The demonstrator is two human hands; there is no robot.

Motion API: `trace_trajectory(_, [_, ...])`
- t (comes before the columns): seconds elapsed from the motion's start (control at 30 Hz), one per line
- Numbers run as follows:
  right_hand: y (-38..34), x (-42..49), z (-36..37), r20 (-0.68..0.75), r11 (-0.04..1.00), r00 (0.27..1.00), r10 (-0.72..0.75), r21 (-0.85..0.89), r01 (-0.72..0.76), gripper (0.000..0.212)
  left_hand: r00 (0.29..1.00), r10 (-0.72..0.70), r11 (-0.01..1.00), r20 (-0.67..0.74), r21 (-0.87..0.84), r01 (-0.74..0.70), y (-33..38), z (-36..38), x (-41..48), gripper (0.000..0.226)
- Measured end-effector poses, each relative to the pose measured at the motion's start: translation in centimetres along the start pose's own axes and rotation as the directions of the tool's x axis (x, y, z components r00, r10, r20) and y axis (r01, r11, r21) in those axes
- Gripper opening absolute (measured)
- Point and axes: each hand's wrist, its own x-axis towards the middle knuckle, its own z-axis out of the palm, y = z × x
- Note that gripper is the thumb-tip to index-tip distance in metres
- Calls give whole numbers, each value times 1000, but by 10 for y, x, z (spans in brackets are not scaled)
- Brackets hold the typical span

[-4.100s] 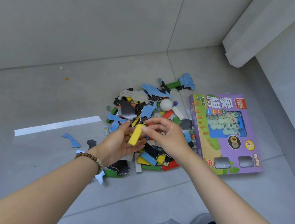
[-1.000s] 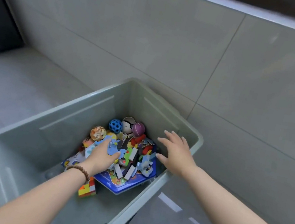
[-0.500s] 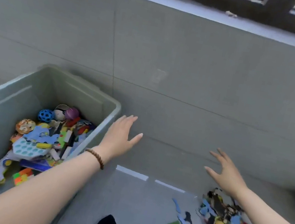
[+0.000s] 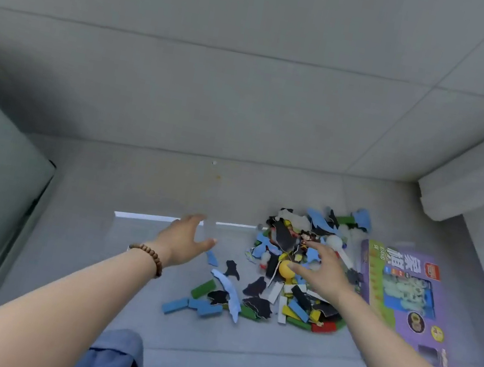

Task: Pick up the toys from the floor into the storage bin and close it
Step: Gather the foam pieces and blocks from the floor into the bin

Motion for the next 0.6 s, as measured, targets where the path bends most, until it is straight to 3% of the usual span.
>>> trace_trajectory(0.2, [36, 32, 42, 46, 998, 999, -19, 57, 16, 50, 999, 38, 984, 37, -176, -31, 27, 65, 50, 64])
trace_trajectory(0.33, [50, 44, 65, -40, 996, 998, -53, 69, 56, 40, 999, 40, 915, 4, -402, -35, 37, 103, 61, 52])
trace_trajectory(0.4, [49, 46, 66, -111, 983, 993, -40, 172, 59, 39, 1000, 18, 856, -16, -517, -24, 38, 116, 61, 42])
trace_trajectory(0.5, [31, 38, 54, -123, 885, 990, -66, 451, 115, 43, 990, -57, 632, 127, -763, 134, 46, 123, 62, 37])
trace_trajectory(0.6, [15, 28, 36, 14, 860, 971, -240, 466, 206, 40, 908, 41, 237, 418, -886, 398, 58, 118, 66, 44])
